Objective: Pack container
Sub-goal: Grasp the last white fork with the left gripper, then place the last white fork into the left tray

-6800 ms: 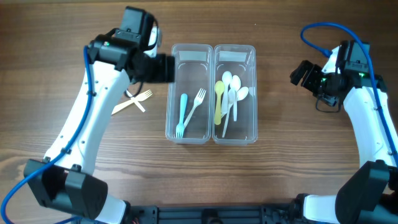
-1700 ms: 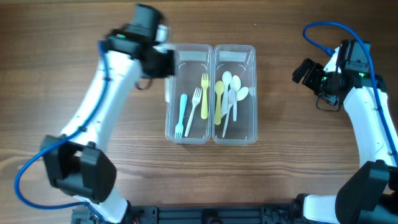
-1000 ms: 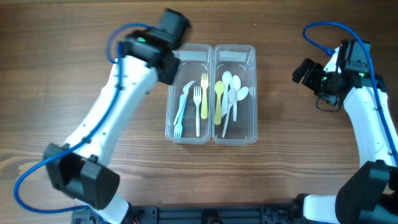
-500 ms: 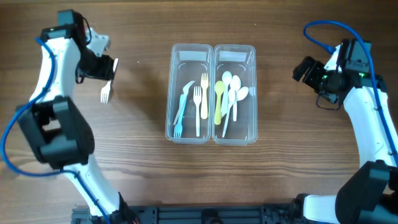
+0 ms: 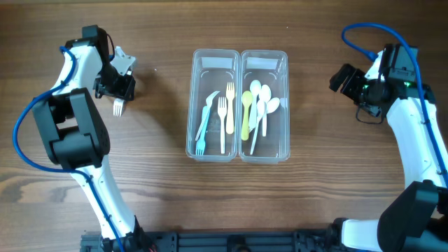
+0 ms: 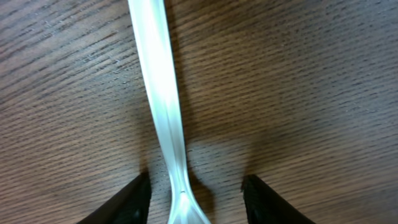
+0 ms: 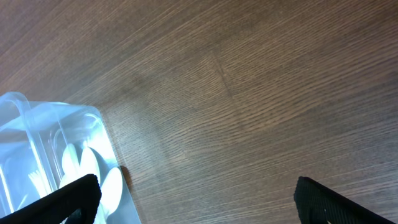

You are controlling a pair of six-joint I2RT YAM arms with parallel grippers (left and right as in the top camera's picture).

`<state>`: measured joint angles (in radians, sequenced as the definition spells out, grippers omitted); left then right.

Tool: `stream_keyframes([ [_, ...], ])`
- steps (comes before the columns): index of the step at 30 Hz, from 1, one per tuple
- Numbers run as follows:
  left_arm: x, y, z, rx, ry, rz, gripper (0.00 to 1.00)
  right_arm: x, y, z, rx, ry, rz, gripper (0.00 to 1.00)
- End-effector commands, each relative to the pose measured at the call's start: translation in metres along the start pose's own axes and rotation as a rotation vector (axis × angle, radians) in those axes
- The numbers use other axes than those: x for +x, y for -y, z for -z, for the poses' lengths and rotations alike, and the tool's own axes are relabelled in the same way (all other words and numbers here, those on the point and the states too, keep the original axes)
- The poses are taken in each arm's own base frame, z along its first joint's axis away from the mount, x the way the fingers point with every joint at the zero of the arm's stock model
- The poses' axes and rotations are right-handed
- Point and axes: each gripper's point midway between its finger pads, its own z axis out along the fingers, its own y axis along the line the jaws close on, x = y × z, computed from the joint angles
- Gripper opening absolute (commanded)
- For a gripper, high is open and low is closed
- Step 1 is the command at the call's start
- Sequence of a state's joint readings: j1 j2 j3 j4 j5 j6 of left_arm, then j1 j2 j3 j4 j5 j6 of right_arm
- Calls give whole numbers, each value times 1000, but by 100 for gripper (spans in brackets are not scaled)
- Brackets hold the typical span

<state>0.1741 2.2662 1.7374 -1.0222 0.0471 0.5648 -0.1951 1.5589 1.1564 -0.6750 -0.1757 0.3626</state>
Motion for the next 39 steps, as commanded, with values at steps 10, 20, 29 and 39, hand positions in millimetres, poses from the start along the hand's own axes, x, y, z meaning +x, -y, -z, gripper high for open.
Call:
stream_keyframes([
  [10, 8, 8, 7, 29, -26, 32, 4, 2, -3, -1, -4, -12, 1, 100],
  [20, -22, 121, 178, 158, 322, 94, 4, 2, -3, -1, -4, -11, 0, 100],
  [29, -47, 285, 148, 241, 234, 71, 4, 2, -3, -1, -4, -13, -1, 100],
  [39, -40, 291, 40, 54, 51, 356, 4, 6, -1, -1, 1, -29, -5, 100],
])
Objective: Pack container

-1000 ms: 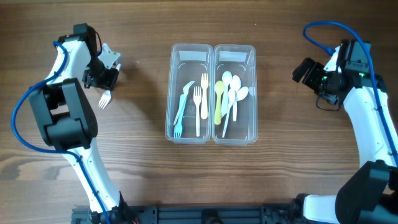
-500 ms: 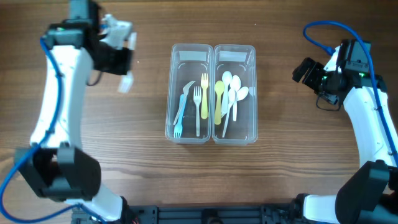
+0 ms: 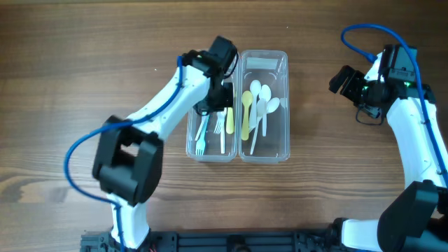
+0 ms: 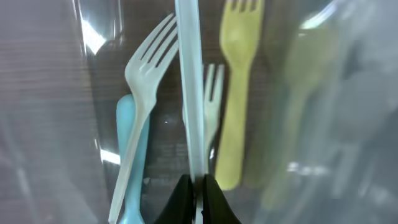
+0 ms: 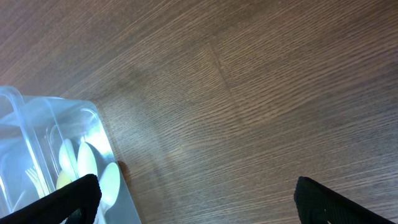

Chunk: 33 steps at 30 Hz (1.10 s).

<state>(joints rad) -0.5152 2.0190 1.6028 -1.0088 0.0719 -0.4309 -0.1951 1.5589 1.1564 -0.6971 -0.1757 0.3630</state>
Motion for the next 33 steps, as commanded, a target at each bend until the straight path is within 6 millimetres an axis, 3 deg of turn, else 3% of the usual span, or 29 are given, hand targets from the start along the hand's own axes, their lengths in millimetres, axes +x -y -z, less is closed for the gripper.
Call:
stream_keyframes([
  [1, 5, -3, -16, -25, -29, 54, 4, 1, -3, -1, -6, -10, -1, 100],
  [2, 6, -2, -15, -20, -33, 54, 4, 2, -4, -1, -9, -12, -2, 100],
  [5, 9, 2, -11, 10, -46, 56, 42, 5, -2, -1, -3, -25, -1, 100],
  [8, 5, 5, 4, 26, -10, 52, 51, 8, -4, -1, -13, -37, 32, 100],
  [9, 2, 7, 16, 40, 18, 41, 63, 9, -7, -1, -32, -43, 40, 100],
  [13, -5, 7, 59, 55, 99, 36, 72, 7, -17, 1, -89, -36, 102, 100],
  [15, -8, 1, 94, 64, 179, -9, 76, 6, -30, 5, -160, -26, 187, 100],
  [17, -12, -15, 124, 32, 260, -5, 85, 6, -39, 7, -213, -26, 220, 100],
  [19, -12, -44, 150, -40, 325, 42, 91, 9, -42, 8, -234, -37, 218, 97],
  [20, -11, -64, 161, -93, 350, 74, 91, 10, -42, 8, -235, -40, 218, 87],
  [21, -7, -100, 176, -187, 372, 140, 98, 10, -43, 8, -238, -42, 218, 52],
  [22, -5, -118, 179, -226, 368, 176, 100, 10, -43, 8, -239, -41, 218, 36],
  [23, -3, -130, 180, -248, 355, 203, 100, 10, -43, 8, -238, -40, 218, 25],
  [26, 8, -170, 180, -290, 302, 303, 100, 9, -43, -2, -242, -30, 226, 6],
  [29, 11, -199, 184, -310, 298, 383, 100, 21, -52, -29, -252, -75, 200, 4],
  [33, 15, -227, 188, -329, 297, 464, 100, 51, -85, -63, -301, -163, 275, 4],
])
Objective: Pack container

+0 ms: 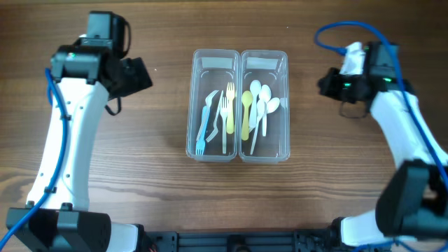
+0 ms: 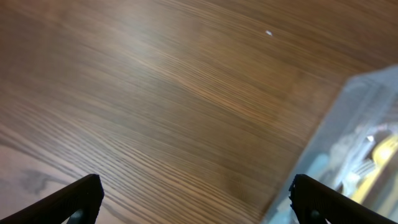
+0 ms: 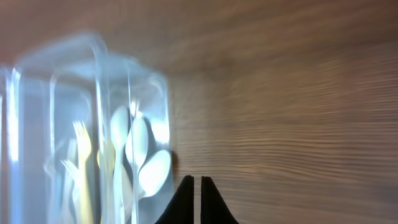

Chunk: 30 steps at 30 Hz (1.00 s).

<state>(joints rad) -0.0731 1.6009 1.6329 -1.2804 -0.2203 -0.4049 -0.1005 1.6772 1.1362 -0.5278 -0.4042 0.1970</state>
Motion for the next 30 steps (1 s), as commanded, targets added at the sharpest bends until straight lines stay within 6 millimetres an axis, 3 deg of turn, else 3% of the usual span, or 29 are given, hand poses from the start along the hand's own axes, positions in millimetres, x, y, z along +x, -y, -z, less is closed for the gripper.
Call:
stream_keyframes([
  [1, -8, -26, -1, -41, 8, 55, 100, 28, -25, -39, -57, -103, 15, 4],
  [5, -6, -37, -3, -46, -15, 86, 100, 32, -47, -55, -94, -103, 45, 4],
  [12, -5, -34, -3, -29, -23, 86, 100, 35, -83, -50, -288, -113, 162, 4],
  [15, -3, -35, -3, -32, -30, 84, 100, 31, -75, -51, -244, -103, 132, 4],
  [18, 0, -32, -1, -13, -43, 3, 95, 8, -54, -39, -140, -29, 127, 4],
  [19, -2, -26, 2, 31, -30, -27, 92, -3, -55, -26, -140, 7, 161, 4],
  [22, -12, -12, 33, 152, 89, -128, 84, -42, -68, 38, -110, 178, 255, 4],
  [24, -17, -16, 65, 178, 203, -142, 85, -61, -84, 92, -96, 312, 316, 4],
  [25, -16, -21, 88, 193, 272, -133, 87, -69, -98, 138, -92, 429, 360, 4],
  [28, -2, -37, 146, 226, 439, -122, 93, -70, -117, 229, -17, 672, 463, 4],
  [30, 11, -47, 175, 234, 529, -146, 94, -61, -125, 274, 17, 791, 490, 4],
])
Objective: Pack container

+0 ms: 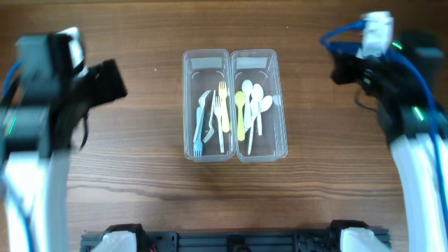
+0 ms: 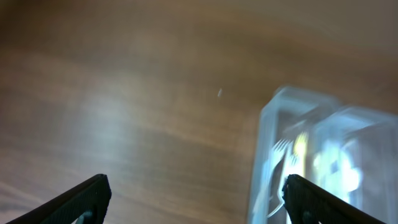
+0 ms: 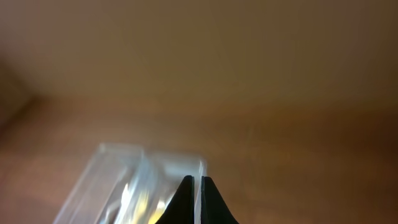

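Note:
The clear two-part container [image 1: 231, 53] stands mid-table. Its left half holds several forks [image 1: 213, 115], blue, white and yellow; its right half holds several spoons [image 1: 250, 105], white and one yellow-green. My left gripper [image 1: 105, 82] hangs high over the table's left side, open and empty; in the left wrist view its fingers [image 2: 81, 196] are spread wide, with the container [image 2: 267, 124] blurred to the right. My right gripper [image 1: 343, 70] is raised at the right, shut on nothing; the right wrist view shows its tips [image 3: 194, 182] pressed together above the blurred container [image 3: 124, 155].
Bare wooden tabletop [image 1: 140, 175] lies on all sides of the container. No loose cutlery shows on the table. Both arms appear large and blurred in the overhead view, standing well above the surface.
Both arms now stand higher above the table and further from the container, looming larger overhead. The left gripper is still open, the right still shut. The cutlery in the container is unchanged.
My left gripper stood open round a white fork on the table at far left. Then it was shut on that fork over the container's left half. Then it was open and empty at the left, the fork among the others, and the right gripper had shut. Now both arms are raised.

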You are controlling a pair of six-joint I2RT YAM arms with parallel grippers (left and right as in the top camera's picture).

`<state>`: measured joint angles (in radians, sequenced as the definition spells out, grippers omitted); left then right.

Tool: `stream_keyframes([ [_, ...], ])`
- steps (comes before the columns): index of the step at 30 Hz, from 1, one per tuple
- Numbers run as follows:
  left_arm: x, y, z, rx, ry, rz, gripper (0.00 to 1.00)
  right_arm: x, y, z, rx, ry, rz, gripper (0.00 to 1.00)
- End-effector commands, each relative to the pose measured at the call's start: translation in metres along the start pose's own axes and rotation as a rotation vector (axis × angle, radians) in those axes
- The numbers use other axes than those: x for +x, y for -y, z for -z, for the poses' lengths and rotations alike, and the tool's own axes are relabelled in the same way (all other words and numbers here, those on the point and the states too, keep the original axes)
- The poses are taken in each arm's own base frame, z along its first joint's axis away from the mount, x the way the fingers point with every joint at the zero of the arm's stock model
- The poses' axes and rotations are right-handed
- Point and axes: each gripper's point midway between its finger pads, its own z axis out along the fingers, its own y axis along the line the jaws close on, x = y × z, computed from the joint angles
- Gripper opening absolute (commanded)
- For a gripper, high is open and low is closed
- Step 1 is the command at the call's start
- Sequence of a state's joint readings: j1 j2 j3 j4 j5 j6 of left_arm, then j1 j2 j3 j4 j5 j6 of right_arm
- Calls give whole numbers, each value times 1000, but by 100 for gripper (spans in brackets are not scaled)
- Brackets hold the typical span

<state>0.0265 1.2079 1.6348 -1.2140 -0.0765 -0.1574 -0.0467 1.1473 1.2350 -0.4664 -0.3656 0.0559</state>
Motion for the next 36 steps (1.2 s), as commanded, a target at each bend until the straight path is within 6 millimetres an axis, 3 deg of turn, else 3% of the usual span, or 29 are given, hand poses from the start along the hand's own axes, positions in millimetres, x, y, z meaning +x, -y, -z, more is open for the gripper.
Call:
stream_keyframes([
  [1, 0, -2, 63, 37, 166, -62, 94, -43, -10, 73, 112, 199, 118, 4],
  [4, 10, -7, 107, 49, 273, -56, 98, -53, -26, 117, 112, 288, 145, 4],
  [6, 25, -11, 126, 48, 294, -80, 100, -47, -30, 126, 112, 279, 142, 15],
  [7, 31, -12, 129, 47, 289, -81, 100, -43, -29, 126, 112, 265, 138, 29],
  [8, 39, -14, 132, 46, 276, -81, 100, -39, -29, 125, 113, 248, 133, 59],
  [9, 45, -15, 133, 44, 263, -81, 100, -37, -28, 123, 113, 236, 129, 100],
  [12, 54, -16, 131, 41, 225, -84, 100, -36, -26, 119, 114, 228, 126, 100],
  [21, 58, -16, 130, 40, 212, -85, 100, -20, -17, 95, 109, 136, 82, 100],
  [28, 57, -16, 130, 39, 212, -85, 100, -41, -17, 86, 48, 224, -354, 100],
  [33, 57, -16, 130, 40, 212, -84, 100, -35, -23, 90, 37, 194, -241, 100],
  [36, 58, -16, 130, 40, 212, -85, 100, -43, -18, 92, 75, 228, -117, 100],
])
